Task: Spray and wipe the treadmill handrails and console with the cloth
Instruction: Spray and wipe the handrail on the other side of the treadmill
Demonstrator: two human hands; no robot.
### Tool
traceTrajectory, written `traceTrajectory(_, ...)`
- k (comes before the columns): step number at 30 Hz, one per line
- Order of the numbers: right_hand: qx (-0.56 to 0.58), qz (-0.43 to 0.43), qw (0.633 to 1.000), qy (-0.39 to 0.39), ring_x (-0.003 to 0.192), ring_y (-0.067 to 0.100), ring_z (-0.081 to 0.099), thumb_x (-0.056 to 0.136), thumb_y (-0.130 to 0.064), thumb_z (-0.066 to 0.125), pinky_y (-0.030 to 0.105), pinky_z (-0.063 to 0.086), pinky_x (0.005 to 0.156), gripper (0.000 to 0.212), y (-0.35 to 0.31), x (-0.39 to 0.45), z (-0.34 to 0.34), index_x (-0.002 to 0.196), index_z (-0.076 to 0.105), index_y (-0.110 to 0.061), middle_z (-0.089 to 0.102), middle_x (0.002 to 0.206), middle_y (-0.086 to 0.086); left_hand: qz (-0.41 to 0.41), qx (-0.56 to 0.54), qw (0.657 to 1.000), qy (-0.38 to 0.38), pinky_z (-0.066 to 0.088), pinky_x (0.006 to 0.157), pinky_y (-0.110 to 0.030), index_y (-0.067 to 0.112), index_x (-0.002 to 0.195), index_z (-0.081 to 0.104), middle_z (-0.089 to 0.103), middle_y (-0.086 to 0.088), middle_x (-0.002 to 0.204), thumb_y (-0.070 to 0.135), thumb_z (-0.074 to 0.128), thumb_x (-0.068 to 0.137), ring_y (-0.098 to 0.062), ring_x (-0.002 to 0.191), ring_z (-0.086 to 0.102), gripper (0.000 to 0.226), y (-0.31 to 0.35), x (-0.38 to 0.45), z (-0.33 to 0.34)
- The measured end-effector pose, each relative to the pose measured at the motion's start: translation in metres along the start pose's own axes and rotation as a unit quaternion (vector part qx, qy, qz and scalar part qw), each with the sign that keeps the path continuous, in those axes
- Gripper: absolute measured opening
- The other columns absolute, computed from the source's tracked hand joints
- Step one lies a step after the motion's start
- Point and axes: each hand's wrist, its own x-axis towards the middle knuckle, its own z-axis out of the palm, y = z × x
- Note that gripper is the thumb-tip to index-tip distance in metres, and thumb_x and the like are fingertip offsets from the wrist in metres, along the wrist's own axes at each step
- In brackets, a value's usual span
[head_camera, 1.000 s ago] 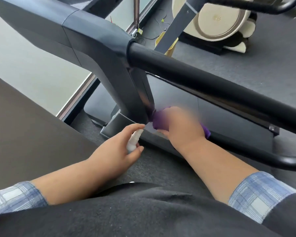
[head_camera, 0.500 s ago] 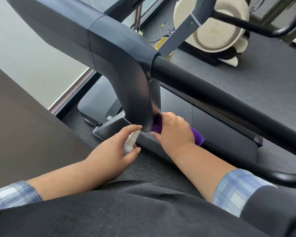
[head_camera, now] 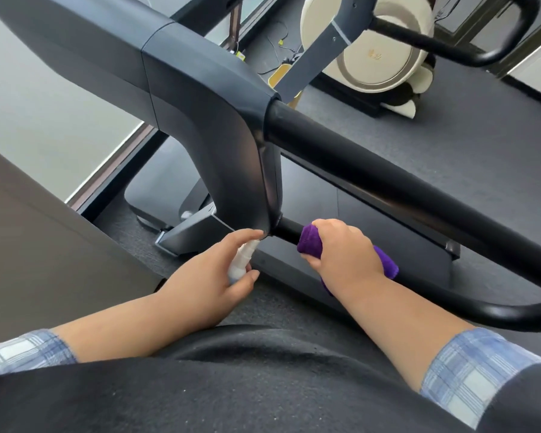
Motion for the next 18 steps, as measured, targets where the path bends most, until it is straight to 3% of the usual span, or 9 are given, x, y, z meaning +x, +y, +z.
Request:
traceTrajectory(3, 0.006, -0.014, 1.0, 0.011, 0.078, 0.024, 0.058, 0.081, -0.05, 0.073, 0.034, 0.049, 0.064, 0.031, -0.012, 0.008, 0.002, 0.089, 0.049, -0.031, 0.056, 0.085, -0.008, 0.001, 0.006, 1.0, 0.012, 0.046, 0.07, -0.023, 0.071, 0.128, 0.024, 0.063, 0.024, 0.094, 0.042, 0.063, 0.089, 0.001, 0.081, 0.062, 0.062, -0.001, -0.004, -0.001)
traceTrajectory(8, 0.036, -0.061, 0.997, 0.018, 0.09, 0.025, 0.061, 0.084, -0.05, 0.073, 0.038, 0.053, 0.073, 0.037, -0.045, 0.026, 0.001, 0.107, 0.057, -0.026, 0.06, 0.098, -0.003, 0.021, 0.015, 1.0, 0.017, 0.047, 0.07, -0.024, 0.073, 0.128, 0.023, 0.063, 0.025, 0.097, 0.049, 0.058, 0.087, 0.001, 0.082, 0.061, 0.06, 0.014, 0.0, 0.005)
traceTrajectory(13, 0.039, -0.084, 0.995, 0.02, 0.095, 0.028, 0.061, 0.088, -0.04, 0.071, 0.045, 0.057, 0.077, 0.038, -0.035, 0.021, 0.004, 0.117, 0.052, -0.025, 0.059, 0.104, 0.001, 0.045, 0.036, 0.998, 0.007, 0.045, 0.072, -0.02, 0.074, 0.129, 0.021, 0.061, 0.026, 0.099, 0.044, 0.061, 0.088, 0.001, 0.087, 0.061, 0.064, 0.027, 0.002, 0.02)
traceTrajectory(18, 0.042, -0.079, 0.995, 0.042, 0.09, 0.028, 0.062, 0.083, -0.035, 0.076, 0.045, 0.058, 0.074, 0.04, 0.0, 0.006, 0.013, 0.113, 0.051, -0.027, 0.059, 0.101, 0.0, 0.056, 0.035, 0.998, -0.004, 0.046, 0.072, -0.02, 0.073, 0.128, 0.023, 0.062, 0.027, 0.098, 0.037, 0.066, 0.09, 0.001, 0.085, 0.062, 0.068, 0.048, 0.0, 0.046)
